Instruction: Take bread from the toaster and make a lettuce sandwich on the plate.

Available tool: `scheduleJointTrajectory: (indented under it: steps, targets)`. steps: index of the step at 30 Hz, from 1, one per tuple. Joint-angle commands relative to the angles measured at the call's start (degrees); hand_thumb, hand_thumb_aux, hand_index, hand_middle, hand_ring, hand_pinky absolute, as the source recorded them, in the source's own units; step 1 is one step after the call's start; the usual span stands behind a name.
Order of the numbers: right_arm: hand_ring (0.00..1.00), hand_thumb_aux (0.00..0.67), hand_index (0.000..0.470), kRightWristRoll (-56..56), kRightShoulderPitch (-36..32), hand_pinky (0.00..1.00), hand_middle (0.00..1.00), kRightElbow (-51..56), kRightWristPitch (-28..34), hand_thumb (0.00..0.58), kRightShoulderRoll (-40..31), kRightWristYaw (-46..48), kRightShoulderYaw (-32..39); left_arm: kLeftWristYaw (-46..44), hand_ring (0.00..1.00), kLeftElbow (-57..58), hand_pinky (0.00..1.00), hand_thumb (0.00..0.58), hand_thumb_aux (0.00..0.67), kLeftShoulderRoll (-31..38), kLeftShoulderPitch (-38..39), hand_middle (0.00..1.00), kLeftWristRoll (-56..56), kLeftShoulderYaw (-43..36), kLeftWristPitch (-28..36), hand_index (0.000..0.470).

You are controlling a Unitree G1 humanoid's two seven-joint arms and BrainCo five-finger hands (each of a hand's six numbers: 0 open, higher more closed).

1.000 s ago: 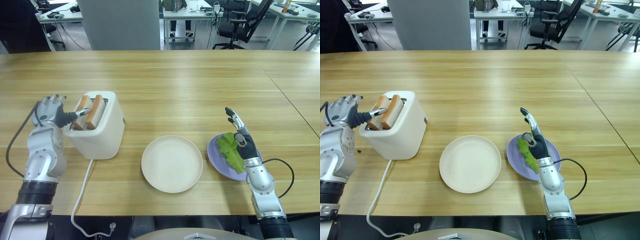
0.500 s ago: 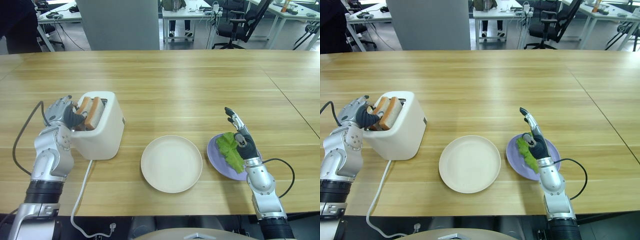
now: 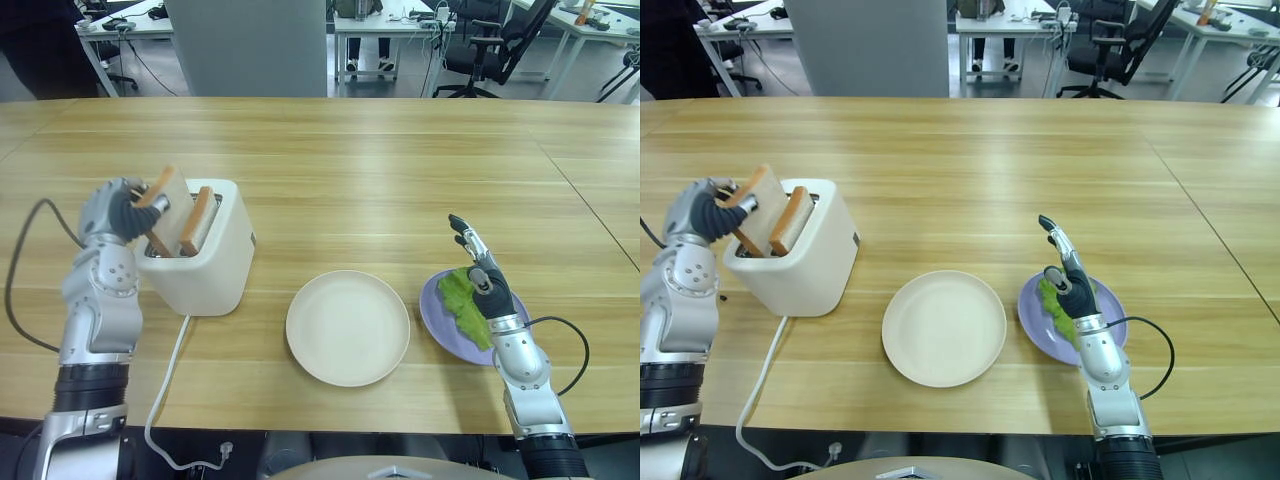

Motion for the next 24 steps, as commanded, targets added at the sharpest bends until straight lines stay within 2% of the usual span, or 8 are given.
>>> scheduleJointTrajectory:
  steps: [1, 6, 12, 15, 19, 24]
  targets:
    - [0.00, 0.000, 0.000, -2.9, 0.3, 0.00, 0.00, -0.8, 1.2, 0.000, -0.9, -0.8, 0.0, 2.5, 1.00, -4.1, 1.00, 0.580, 0.670, 0.7, -1.5, 1.00, -1.2, 3.0, -1.4, 0.460]
    - [0.00, 0.000, 0.000, -12.8, 0.2, 0.00, 0.00, -0.5, 4.4, 0.000, -4.1, -5.6, -1.5, 4.1, 1.00, -10.8, 1.00, 0.580, 0.670, 0.7, -2.5, 1.00, -1.9, 5.0, -3.5, 0.460]
    - [0.00, 0.000, 0.000, -34.3, 1.3, 0.00, 0.00, 0.3, 14.1, 0.000, -15.0, -10.4, 0.5, -1.9, 1.00, -22.3, 1.00, 0.580, 0.670, -2.4, -3.0, 1.00, -8.4, 2.8, -3.5, 0.460]
    - [0.00, 0.000, 0.000, -36.4, 3.0, 0.00, 0.00, 1.6, 16.9, 0.000, -19.0, -10.1, 0.4, -6.5, 1.00, -26.3, 1.00, 0.580, 0.670, -4.7, -2.8, 1.00, -12.6, 0.4, -1.7, 0.460]
    - [0.00, 0.000, 0.000, -38.2, 4.0, 0.00, 0.00, 5.5, 17.9, 0.000, -23.8, -9.7, 1.7, -11.9, 1.00, -29.9, 1.00, 0.580, 0.670, -7.7, -1.5, 1.00, -18.1, -2.7, 1.9, 0.460]
    - [0.00, 0.000, 0.000, -39.3, 5.5, 0.00, 0.00, 7.7, 19.7, 0.000, -26.8, -8.8, 3.8, -18.1, 1.00, -31.7, 1.00, 0.580, 0.670, -10.3, 1.5, 1.00, -23.3, -9.3, 4.3, 0.460]
